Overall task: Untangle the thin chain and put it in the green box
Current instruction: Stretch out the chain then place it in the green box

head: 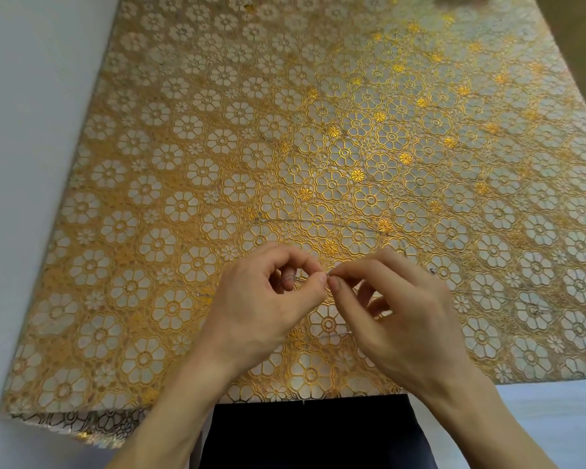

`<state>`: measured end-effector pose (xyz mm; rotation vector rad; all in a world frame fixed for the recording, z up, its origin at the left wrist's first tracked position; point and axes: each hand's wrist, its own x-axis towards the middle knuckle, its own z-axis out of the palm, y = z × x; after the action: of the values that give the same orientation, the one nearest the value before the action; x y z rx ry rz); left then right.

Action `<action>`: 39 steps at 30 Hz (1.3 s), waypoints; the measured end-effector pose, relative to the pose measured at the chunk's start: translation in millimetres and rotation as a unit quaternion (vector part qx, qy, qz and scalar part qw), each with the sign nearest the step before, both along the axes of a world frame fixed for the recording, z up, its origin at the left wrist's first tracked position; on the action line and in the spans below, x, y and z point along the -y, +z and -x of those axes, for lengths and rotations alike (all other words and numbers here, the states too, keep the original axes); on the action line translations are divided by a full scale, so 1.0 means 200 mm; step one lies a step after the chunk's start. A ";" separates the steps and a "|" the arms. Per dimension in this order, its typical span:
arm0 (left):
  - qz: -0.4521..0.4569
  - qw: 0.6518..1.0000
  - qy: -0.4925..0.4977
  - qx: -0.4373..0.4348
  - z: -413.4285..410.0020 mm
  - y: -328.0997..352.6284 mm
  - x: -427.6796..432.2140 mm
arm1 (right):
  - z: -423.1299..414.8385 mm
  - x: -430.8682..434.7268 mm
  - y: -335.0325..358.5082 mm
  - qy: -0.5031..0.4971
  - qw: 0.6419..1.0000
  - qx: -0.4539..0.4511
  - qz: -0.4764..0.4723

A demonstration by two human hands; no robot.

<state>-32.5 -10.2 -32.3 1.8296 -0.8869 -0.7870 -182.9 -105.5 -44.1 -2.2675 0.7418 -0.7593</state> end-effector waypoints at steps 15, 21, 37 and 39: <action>-0.025 0.987 -0.058 0.149 0.01 0.02 0.01 | 0.01 0.01 0.00 0.020 0.999 -0.040 0.006; -0.025 0.988 -0.064 0.138 0.02 0.04 0.00 | 0.03 -0.01 -0.02 0.027 0.996 -0.061 0.058; -0.040 0.991 -0.077 0.105 0.04 0.04 -0.04 | 0.05 -0.03 -0.03 0.049 0.993 -0.070 0.079; -0.042 0.990 -0.076 0.114 0.05 0.03 -0.04 | 0.04 -0.03 -0.03 0.045 0.994 -0.063 0.079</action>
<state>-42.0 -1.2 -25.9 1.9704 -1.1667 -0.7275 -190.9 -100.3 -50.5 -2.4931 0.6517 -0.6565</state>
